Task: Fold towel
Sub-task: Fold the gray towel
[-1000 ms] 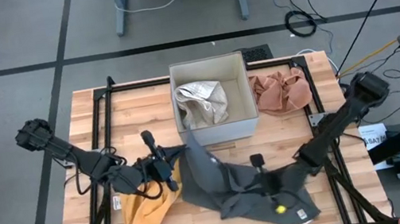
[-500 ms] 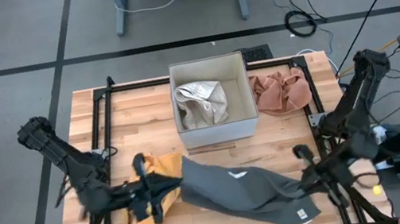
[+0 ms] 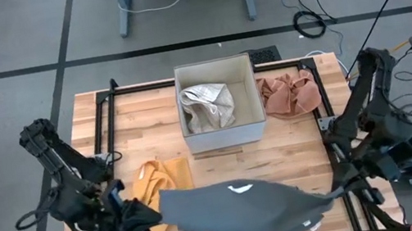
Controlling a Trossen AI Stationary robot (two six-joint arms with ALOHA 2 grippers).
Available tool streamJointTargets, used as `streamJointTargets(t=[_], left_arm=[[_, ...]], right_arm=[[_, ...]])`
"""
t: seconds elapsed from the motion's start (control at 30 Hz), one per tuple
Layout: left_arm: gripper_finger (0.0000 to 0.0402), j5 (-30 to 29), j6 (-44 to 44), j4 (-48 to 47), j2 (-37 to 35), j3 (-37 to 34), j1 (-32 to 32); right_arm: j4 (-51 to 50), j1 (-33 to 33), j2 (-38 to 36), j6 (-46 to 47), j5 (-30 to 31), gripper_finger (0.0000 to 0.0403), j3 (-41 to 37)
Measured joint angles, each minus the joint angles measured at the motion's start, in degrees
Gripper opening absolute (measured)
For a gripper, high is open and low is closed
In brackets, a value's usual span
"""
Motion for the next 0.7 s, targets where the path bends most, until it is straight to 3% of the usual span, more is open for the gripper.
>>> streamJointTargets(t=[0.1, 0.17, 0.27, 0.33, 0.5, 0.7], left_arm=[[0.0, -1.6, 4.1, 4.0, 0.0, 0.0, 0.0], [0.0, -6.5, 6.7, 5.1, 0.0, 0.0, 0.7], [0.0, -20.9, 9.3, 4.5, 0.0, 0.0, 3.1], [0.0, -30.1, 8.1, 0.8, -0.1, 0.0, 5.7], [0.0, -32.5, 0.0, -12.1, -0.2, -0.1, 10.5], [0.0, -34.7, -3.7, -17.2, -0.2, -0.1, 16.8]], right_arm=[[-6.5, 1.6, 0.1, -1.7, 7.1, 0.0, 4.3], [-12.5, 2.2, 0.1, -1.6, 14.2, 0.0, 7.2], [-25.5, 2.3, 0.1, 3.7, 25.2, 0.0, 11.3], [-38.0, 2.3, 0.1, 12.2, 30.2, 0.0, 14.2], [-65.2, 2.3, 0.1, 37.3, 31.7, 0.0, 19.3], [-76.7, 2.0, 0.1, 48.1, 32.0, 0.0, 19.5]])
